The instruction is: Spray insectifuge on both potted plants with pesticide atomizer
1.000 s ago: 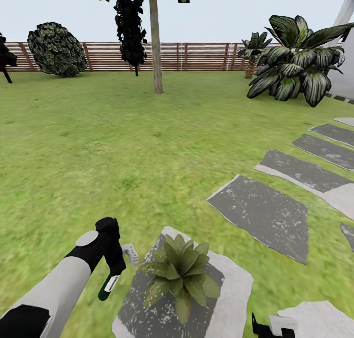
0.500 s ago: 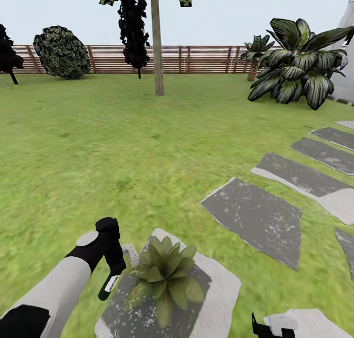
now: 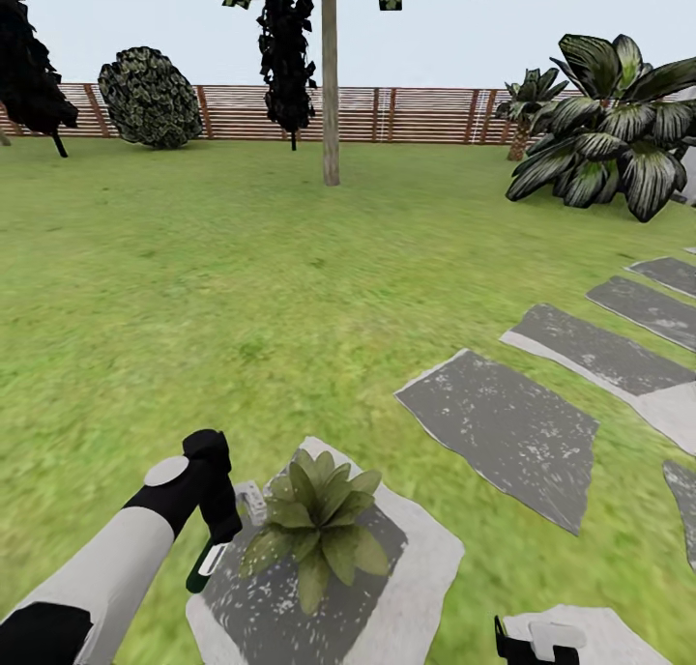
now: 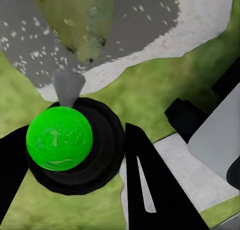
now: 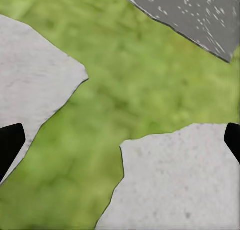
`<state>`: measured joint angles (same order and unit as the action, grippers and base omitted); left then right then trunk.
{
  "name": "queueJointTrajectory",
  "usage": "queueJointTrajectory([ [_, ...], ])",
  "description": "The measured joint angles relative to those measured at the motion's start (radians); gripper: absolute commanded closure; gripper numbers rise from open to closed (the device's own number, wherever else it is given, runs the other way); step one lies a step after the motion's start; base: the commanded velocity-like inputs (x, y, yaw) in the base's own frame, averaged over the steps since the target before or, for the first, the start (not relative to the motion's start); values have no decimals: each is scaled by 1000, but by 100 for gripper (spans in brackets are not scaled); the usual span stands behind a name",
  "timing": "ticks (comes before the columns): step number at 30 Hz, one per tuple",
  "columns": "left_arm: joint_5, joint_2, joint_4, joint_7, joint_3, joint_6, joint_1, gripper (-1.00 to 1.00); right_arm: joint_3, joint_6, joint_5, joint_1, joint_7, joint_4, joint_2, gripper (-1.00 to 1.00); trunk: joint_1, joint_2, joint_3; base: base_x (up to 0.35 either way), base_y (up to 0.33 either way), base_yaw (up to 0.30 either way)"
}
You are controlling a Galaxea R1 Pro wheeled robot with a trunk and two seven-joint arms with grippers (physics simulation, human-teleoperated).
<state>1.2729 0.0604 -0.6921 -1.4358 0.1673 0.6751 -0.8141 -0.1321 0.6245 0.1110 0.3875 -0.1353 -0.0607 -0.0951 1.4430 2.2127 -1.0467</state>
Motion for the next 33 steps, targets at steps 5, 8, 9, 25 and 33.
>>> queueJointTrajectory([
  [5,0,3,0,1,-5,0,-4,100,0,0,0,0,0,0,0,-100,0,0,0,-1,0,217],
  [8,0,1,0,2,-6,0,-4,100,0,0,0,0,0,0,0,-100,0,0,1,0,0,254],
  [9,0,0,0,2,-6,0,-4,100,0,0,0,0,0,0,0,-100,0,0,2,0,0,232],
  [25,-1,-10,0,15,-4,0,6,100,1,1,1,0,0,0,1,-100,0,0,5,22,-76,59],
  [33,0,-7,0,16,-5,0,5,100,1,0,1,0,0,0,1,-100,0,0,5,28,-88,254],
])
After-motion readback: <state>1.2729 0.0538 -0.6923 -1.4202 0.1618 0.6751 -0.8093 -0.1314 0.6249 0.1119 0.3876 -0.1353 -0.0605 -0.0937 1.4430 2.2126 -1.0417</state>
